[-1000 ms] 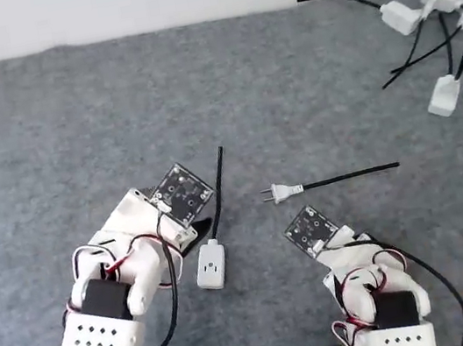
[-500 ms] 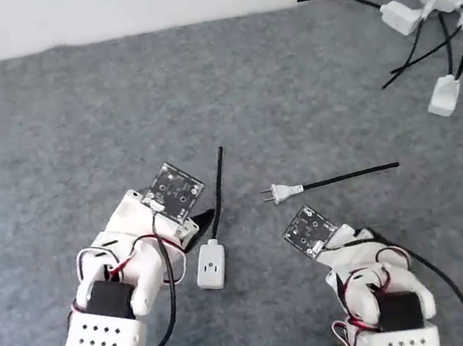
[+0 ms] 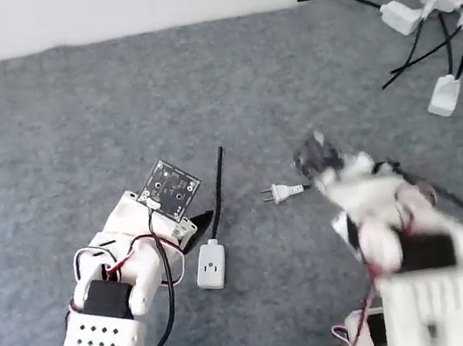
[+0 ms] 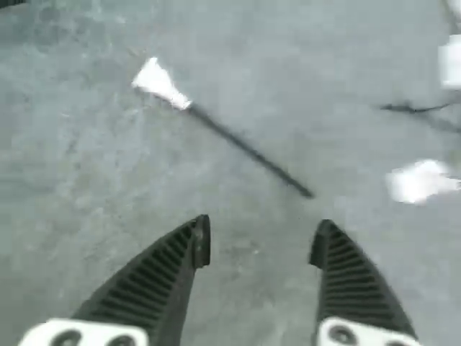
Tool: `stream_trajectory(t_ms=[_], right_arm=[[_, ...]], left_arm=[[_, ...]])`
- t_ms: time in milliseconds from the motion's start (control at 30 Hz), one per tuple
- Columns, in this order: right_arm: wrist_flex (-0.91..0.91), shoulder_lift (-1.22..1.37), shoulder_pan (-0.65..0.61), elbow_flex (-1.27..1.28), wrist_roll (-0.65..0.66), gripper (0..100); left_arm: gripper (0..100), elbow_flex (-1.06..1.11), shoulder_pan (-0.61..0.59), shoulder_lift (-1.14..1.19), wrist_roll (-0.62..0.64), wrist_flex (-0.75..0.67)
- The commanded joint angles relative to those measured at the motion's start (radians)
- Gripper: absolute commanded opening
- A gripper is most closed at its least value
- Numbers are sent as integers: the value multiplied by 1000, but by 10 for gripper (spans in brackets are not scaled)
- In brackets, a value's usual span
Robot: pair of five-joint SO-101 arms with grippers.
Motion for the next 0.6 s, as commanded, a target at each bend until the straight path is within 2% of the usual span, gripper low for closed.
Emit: stream_trajectory(t_ms=[0,233,367,567], right_arm=[[48,315,-114,-166,-15,278],[102,553,-297,-239,130,278],[68,584,-321,-252,232,278],[-54,633,-309,-253,2,278]], left_arm=[[306,-56,-9,-8,-18,5],[306,-56,-11,-12,-26,11],[306,-56,-12,-12,-55,11],[306,-82,-84,-9,-52,6]])
